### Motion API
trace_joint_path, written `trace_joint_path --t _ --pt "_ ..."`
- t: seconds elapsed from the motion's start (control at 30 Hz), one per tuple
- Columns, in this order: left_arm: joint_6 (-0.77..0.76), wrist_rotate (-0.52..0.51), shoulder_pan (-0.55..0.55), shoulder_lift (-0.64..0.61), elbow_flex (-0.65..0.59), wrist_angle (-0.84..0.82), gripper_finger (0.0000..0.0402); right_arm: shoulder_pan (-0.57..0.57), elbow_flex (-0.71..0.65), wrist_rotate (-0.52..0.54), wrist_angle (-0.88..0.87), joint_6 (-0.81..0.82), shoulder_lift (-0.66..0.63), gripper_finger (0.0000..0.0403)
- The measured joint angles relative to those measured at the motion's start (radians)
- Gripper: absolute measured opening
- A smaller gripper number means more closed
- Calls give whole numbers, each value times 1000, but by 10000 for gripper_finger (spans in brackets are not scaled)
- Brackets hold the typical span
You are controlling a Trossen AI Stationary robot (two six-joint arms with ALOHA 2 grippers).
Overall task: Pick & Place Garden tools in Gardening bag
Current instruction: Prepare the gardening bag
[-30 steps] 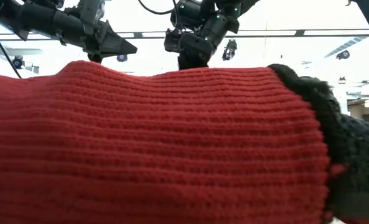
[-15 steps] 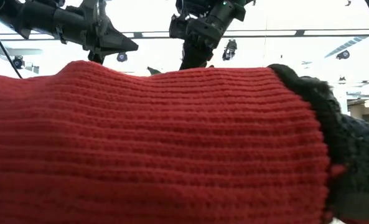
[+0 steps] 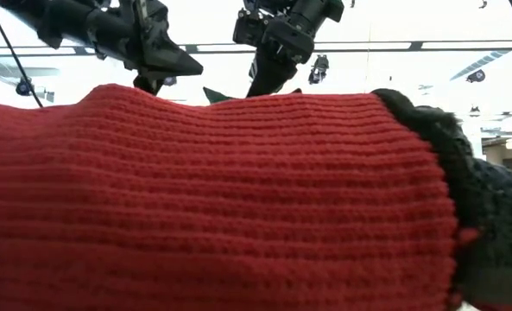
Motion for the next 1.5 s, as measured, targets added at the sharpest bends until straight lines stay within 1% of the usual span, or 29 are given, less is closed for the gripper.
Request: trace_joint_path --t 0.13,0.2,0.3,0.37,0.43,0.5,0.57,0.63,0.77,0.9,1.07,1.5 --pt "-28 11 34 24 136 -237 16 0 0 0 0 -7 0 8" --pt "-32 13 55 45 206 -352 34 0 0 0 1 -7 0 8" --pt "-30 49 92 86 298 -452 78 0 0 0 3 -9 0 8" --pt "-11 112 118 119 343 -477 108 0 0 0 4 -13 0 8" --pt "16 204 144 158 376 -477 133 0 0 0 7 -22 0 8" --pt "29 290 166 202 402 -479 152 0 0 0 7 -32 -1 8" --pt "37 348 180 247 418 -481 163 0 0 0 7 -37 -4 8" --pt "43 382 191 281 422 -483 168 0 0 0 7 -40 -8 8" --pt "48 407 196 317 427 -481 169 0 0 0 8 -56 -15 8" --pt "44 451 196 323 427 -469 167 0 0 -1 8 -59 -16 8" --pt "33 475 199 322 427 -468 168 0 0 0 11 -63 -16 8" --pt "22 446 229 317 427 -491 167 -1 0 11 13 -67 -16 8"
